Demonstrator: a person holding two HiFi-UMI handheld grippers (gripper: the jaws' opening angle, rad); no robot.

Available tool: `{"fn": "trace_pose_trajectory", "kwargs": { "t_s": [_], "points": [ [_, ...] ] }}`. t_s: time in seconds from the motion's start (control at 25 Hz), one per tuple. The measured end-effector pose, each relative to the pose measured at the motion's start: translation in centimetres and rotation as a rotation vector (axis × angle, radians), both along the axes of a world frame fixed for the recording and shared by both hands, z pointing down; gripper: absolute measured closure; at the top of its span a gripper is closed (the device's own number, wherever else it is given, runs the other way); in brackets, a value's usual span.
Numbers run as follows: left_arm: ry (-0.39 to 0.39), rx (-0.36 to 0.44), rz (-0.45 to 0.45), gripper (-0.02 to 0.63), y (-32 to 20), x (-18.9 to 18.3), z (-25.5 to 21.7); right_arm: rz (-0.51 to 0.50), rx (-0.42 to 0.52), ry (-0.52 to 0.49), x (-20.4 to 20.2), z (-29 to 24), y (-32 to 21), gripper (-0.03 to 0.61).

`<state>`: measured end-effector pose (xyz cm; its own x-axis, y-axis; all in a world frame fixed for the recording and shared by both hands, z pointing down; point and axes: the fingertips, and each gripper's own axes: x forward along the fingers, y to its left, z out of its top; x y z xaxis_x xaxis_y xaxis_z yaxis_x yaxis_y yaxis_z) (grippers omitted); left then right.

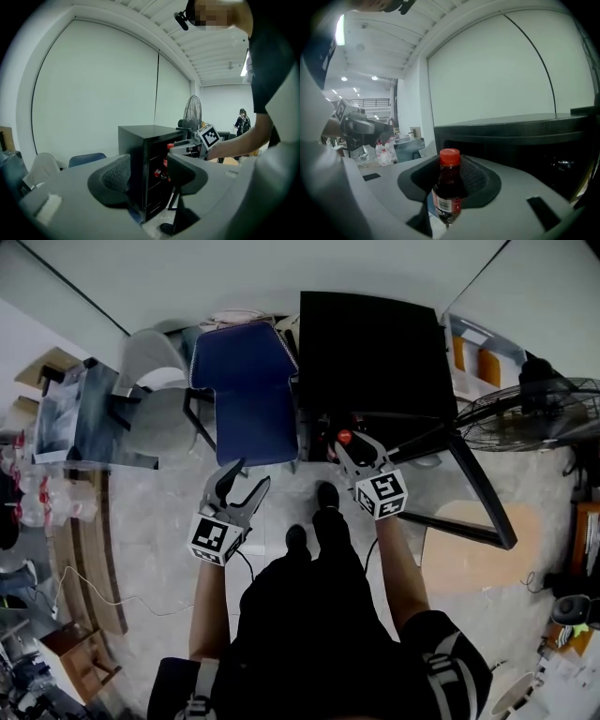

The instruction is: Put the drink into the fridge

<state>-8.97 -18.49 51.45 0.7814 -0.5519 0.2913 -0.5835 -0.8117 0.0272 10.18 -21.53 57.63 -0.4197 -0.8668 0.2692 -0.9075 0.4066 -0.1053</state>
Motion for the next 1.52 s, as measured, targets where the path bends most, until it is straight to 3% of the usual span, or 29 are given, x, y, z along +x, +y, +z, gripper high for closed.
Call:
{"fn": "trace_pose_trajectory", "kwargs": {
  "t_s": [0.96, 1.52],
  "points": [
    [-0.085, -0.043, 0.050, 0.368, 0.9, 1.3, 3.0, 0.080, -0.058, 0.078, 2.8, 10.3, -5.0, 0.445],
    [-0.105, -0.100, 0.020, 0.368, 1.7, 1.0, 6.3, 0.087, -0.065, 0.133, 2.6, 15.0, -9.7, 0.445]
  ]
}}
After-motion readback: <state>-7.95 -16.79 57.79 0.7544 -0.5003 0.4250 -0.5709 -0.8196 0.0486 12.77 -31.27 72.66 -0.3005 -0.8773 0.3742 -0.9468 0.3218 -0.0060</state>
